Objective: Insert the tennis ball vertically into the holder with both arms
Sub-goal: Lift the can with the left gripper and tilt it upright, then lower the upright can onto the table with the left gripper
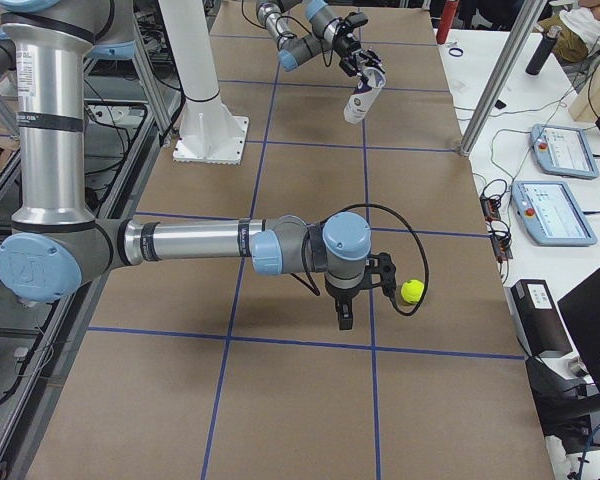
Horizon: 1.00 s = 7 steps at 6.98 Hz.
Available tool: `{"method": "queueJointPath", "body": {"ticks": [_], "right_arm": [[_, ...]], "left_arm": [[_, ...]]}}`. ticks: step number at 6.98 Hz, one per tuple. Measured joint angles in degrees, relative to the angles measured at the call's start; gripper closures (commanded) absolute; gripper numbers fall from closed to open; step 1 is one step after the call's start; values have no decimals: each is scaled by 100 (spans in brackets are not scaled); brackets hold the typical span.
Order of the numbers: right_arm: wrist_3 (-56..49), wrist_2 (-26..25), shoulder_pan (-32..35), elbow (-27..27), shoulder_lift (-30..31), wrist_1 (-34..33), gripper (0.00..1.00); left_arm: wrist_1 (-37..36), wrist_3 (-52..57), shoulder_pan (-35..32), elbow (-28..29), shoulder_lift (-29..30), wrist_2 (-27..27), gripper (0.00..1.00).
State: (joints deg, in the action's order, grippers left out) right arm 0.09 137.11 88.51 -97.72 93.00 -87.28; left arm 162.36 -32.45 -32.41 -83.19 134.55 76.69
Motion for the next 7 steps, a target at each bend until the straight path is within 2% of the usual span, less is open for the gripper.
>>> {"method": "queueJointPath", "body": {"ticks": [2,3,4,7], "right_arm": [[0,0,0,1,-8,0,0],[0,0,0,4,-9,0,0],[0,0,0,17,-9,0,0],[0,0,0,45,-10,0,0]], "left_arm": [[1950,-32,270,1061,-19,-649,82],[2765,-10,385,1478,-91,-800,82],[3288,28,462,1687,-234,-857,82],[3909,290,519,1801,-408,-883,82]]}}
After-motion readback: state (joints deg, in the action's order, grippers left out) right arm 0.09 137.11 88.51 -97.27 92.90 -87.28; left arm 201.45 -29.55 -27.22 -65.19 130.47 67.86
